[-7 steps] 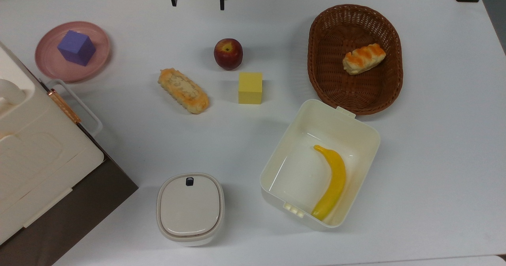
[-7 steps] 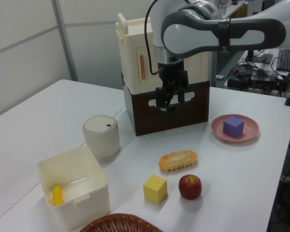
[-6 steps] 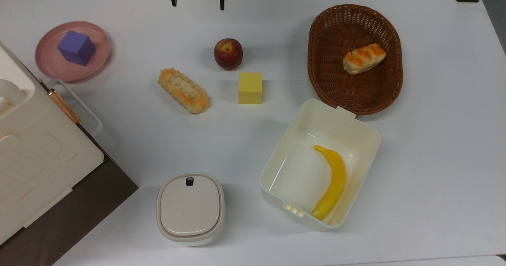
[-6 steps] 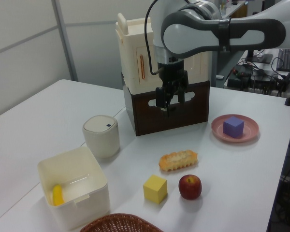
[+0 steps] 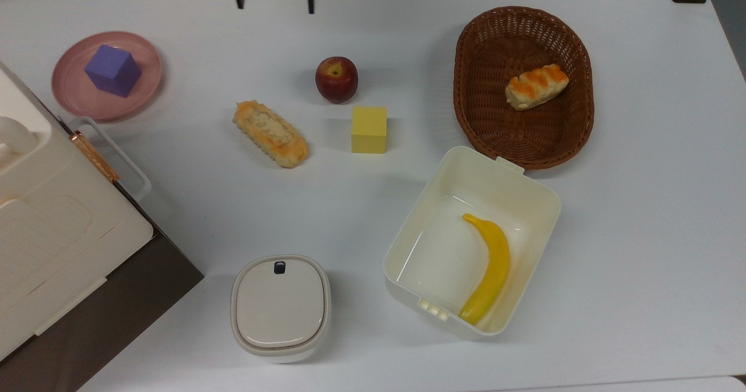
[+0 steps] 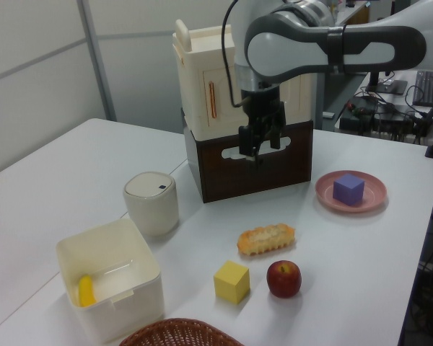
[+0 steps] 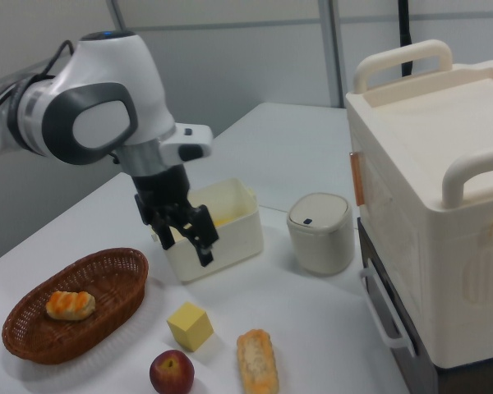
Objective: Put the purple cube on the table
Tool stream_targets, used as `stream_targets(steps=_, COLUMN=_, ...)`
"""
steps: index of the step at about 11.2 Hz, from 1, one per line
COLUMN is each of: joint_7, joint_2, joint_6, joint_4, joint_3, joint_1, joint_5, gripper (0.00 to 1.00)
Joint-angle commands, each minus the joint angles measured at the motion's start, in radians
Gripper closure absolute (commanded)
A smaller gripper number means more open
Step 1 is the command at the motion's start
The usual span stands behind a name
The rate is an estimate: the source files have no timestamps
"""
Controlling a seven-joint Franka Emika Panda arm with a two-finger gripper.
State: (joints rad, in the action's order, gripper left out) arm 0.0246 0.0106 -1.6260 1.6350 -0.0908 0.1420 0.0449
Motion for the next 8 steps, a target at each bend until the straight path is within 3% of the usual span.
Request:
stream_targets(steps=1, joint_7=0.247, joint_2=-0.021, joint_6=0.0, joint_4=0.016, joint_3=0.005, joint_1=0.123, joint_5=0.001, gripper=0.0)
stream_targets(steps=5, joint_7=0.57, joint_2=-0.017, joint_6=-0.04, joint_4=0.02, joint_3=0.014, joint_1=0.331, joint_5=-0.003, gripper=0.0)
stream_targets(steps=7, joint_7=0.758, joint_2=-0.002, joint_6=-0.049, joint_4=0.025, joint_3=0.058, joint_1=0.407, joint_5=-0.008, gripper=0.0)
stream_targets(steps=8, joint_7=0.774, joint_2=0.012, joint_6=-0.058, joint_4=0.028, joint_3=0.086, joint_1=0.419, joint_5=-0.01, gripper=0.0)
